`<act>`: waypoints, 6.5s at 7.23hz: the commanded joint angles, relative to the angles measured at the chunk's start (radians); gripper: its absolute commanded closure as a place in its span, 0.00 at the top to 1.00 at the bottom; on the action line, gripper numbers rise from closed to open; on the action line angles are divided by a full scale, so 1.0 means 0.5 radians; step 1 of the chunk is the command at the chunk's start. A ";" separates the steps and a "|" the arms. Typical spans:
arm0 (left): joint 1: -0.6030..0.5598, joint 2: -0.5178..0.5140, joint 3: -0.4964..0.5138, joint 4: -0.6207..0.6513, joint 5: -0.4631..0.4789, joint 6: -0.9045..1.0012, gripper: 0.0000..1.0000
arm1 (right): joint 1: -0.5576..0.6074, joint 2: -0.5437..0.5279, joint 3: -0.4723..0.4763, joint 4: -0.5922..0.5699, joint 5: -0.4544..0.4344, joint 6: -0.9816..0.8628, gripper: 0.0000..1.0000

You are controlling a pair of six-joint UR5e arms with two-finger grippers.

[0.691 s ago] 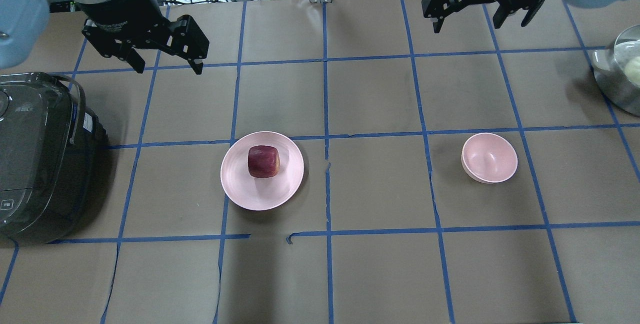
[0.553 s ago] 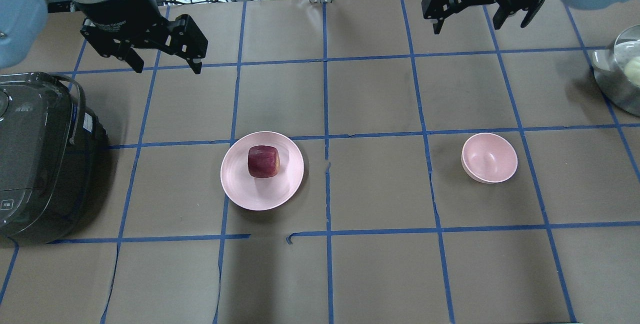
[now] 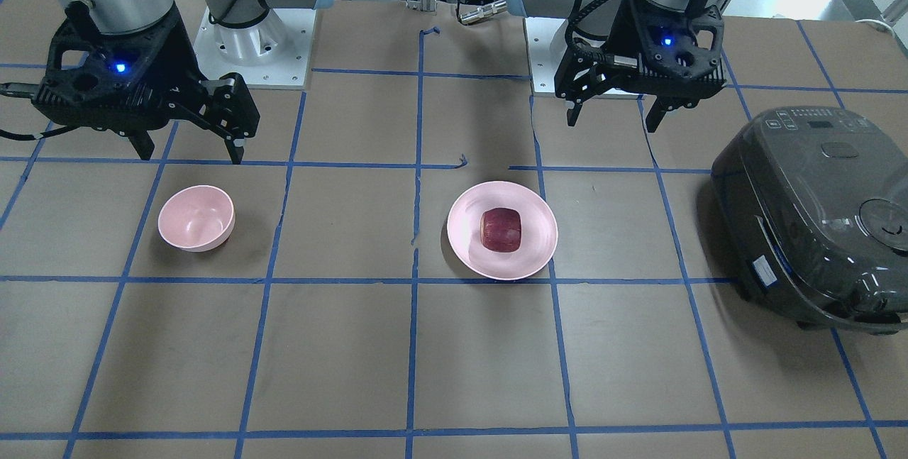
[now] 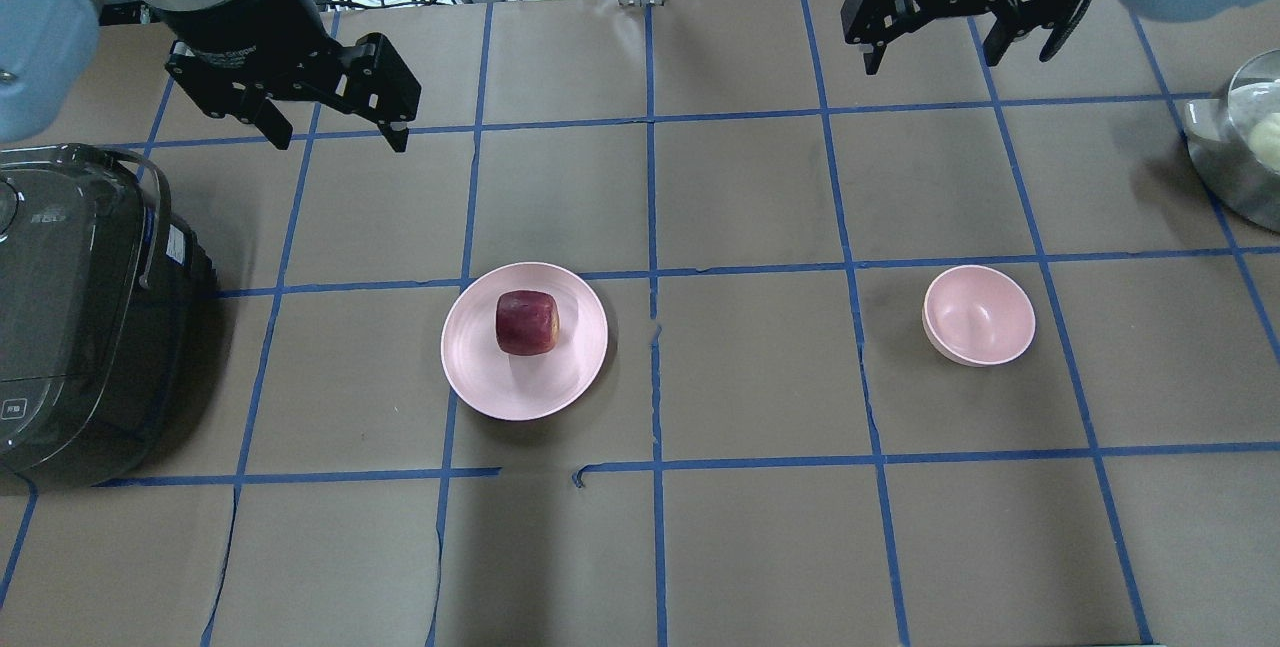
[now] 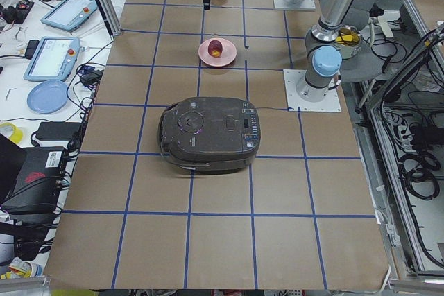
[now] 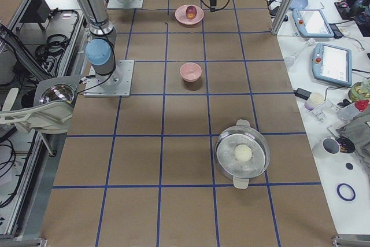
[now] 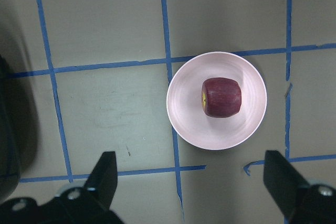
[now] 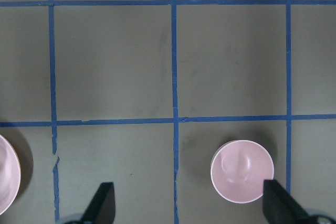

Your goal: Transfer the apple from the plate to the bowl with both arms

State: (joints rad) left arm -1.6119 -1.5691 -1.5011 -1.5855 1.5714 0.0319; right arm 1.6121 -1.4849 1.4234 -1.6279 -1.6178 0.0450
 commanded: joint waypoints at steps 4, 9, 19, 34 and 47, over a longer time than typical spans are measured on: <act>0.036 -0.031 0.008 0.014 -0.038 0.001 1.00 | 0.000 0.000 0.000 0.001 0.005 0.002 1.00; -0.028 -0.049 -0.114 0.096 -0.032 -0.027 1.00 | 0.000 -0.003 0.000 0.001 0.002 0.002 1.00; -0.022 -0.037 -0.118 0.216 -0.026 -0.002 1.00 | -0.003 0.000 0.000 0.004 -0.004 -0.001 1.00; -0.258 -0.568 -1.011 1.385 -0.118 -0.236 0.96 | -0.791 0.233 1.343 -1.192 0.079 -0.780 0.85; -0.277 -0.467 -0.980 1.487 -0.112 -0.217 0.38 | -0.029 0.297 1.151 -1.067 0.297 -0.035 0.00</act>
State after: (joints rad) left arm -1.7537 -1.8226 -1.9944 -0.8319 1.5144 -0.0771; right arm 1.4972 -1.3500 1.9953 -2.1556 -1.4727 -0.0248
